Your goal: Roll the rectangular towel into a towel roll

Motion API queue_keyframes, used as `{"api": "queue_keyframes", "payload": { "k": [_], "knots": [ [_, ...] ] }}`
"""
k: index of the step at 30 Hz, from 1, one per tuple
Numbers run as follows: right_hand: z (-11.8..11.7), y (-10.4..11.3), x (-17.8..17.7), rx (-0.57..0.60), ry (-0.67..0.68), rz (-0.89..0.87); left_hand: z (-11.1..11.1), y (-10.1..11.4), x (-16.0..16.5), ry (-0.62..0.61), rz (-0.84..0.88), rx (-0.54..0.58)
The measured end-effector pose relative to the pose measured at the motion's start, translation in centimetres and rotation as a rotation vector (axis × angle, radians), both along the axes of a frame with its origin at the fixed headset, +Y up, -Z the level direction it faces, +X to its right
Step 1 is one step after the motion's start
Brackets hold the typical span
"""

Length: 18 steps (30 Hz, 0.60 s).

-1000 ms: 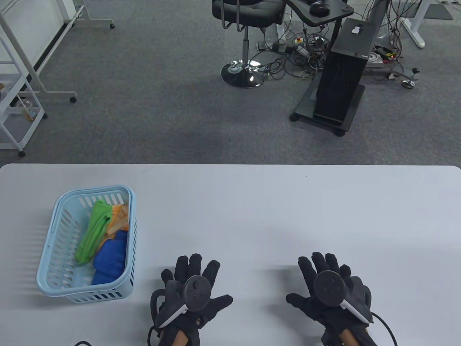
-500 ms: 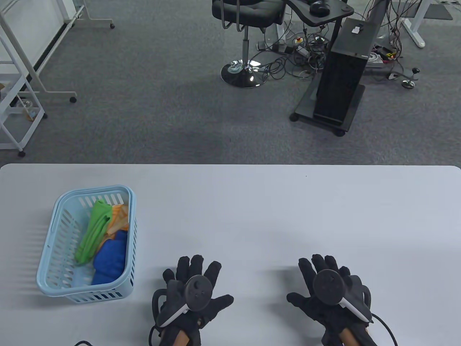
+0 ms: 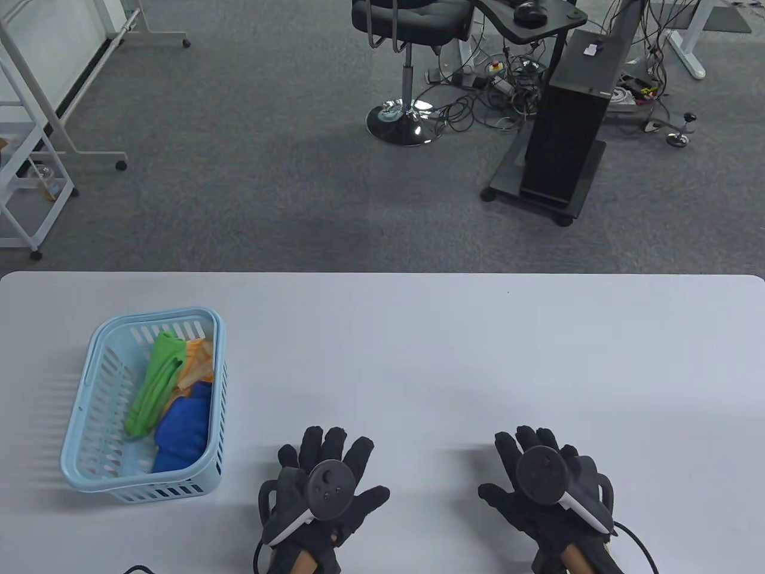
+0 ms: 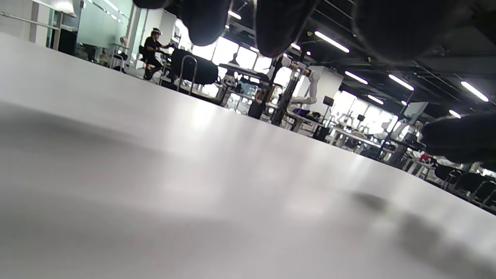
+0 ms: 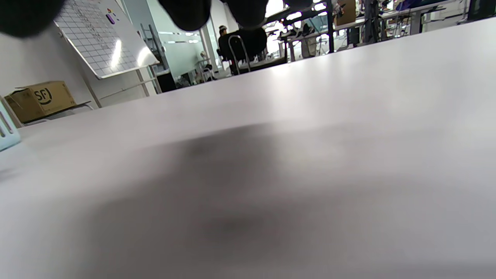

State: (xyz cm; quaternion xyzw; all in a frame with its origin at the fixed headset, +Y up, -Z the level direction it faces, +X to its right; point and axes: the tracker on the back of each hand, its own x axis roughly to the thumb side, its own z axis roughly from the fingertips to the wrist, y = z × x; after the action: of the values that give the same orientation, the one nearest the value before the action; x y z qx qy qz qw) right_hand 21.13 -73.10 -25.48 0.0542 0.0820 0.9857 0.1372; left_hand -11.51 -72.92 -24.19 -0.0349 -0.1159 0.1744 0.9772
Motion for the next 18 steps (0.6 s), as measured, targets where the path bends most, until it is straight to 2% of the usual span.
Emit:
{"api": "queue_keyframes", "payload": {
  "k": [5,9,13,15,18],
  "knots": [
    [0.0,0.0,-0.1,-0.012,0.002,0.003,0.5,2.2,0.9,0.025,-0.016,0.044],
    [0.0,-0.2,-0.1,-0.026,-0.001,0.012,-0.6,4.5,0.5,-0.002,-0.059,0.026],
    [0.0,-0.1,-0.1,-0.029,-0.002,0.009,-2.2,8.2,-1.8,0.026,-0.113,0.032],
    [0.0,-0.2,-0.1,-0.029,-0.003,0.011,-3.2,10.8,-4.0,0.072,-0.108,0.075],
    [-0.1,-0.3,-0.1,-0.035,-0.004,0.015,-4.6,13.1,-7.1,0.147,-0.088,0.085]
  ]
}}
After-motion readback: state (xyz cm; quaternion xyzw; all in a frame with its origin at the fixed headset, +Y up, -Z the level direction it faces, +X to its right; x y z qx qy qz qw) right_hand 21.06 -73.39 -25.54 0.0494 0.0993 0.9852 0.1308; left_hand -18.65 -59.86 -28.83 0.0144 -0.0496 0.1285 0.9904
